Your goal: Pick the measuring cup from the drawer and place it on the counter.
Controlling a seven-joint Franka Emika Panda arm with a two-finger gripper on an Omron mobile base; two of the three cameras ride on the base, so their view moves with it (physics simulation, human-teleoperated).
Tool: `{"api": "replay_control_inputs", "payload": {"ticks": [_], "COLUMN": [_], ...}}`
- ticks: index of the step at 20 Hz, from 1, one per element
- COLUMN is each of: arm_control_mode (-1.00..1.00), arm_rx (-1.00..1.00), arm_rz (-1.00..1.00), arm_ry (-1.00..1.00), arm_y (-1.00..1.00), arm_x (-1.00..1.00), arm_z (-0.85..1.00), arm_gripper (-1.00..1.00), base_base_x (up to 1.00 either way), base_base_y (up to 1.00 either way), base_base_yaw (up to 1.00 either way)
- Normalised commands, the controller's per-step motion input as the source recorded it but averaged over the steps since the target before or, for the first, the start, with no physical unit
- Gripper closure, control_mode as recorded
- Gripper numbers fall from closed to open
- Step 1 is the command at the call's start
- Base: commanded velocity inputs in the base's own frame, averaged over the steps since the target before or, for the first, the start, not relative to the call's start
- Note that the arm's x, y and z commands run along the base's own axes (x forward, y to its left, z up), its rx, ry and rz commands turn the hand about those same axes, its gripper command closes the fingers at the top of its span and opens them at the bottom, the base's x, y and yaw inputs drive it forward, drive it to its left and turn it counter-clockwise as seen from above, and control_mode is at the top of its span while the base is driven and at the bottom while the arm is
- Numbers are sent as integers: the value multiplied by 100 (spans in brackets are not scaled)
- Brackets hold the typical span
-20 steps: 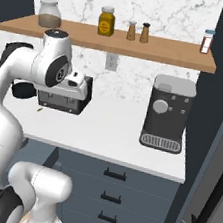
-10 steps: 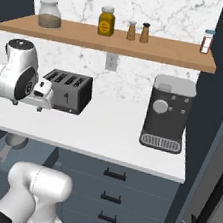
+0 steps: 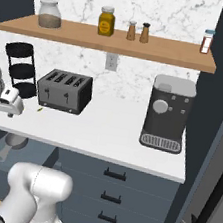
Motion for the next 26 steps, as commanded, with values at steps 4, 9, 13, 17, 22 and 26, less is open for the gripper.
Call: {"api": "replay_control_inputs", "payload": {"ticks": [4, 9, 13, 17, 22, 26], "arm_control_mode": [-100, -100, -100, -100, -100, -100], "arm_rx": [-13, -5, 0, 0, 0, 0], "arm_rz": [0, 0, 0, 0, 0, 0], "arm_ry": [3, 9, 6, 3, 0, 8], "arm_y": [89, 20, 0, 0, 1, 3], "arm_x": [3, 17, 1, 0, 0, 11], "arm_z": [-53, -52, -71, -74, -61, -35], "arm_gripper": [-100, -100, -100, -100, -100, -100], "base_base_x": [0, 0, 0, 0, 0, 0], "base_base_y": [0, 0, 0, 0, 0, 0], "base_base_yaw": [0, 0, 0, 0, 0, 0]}}
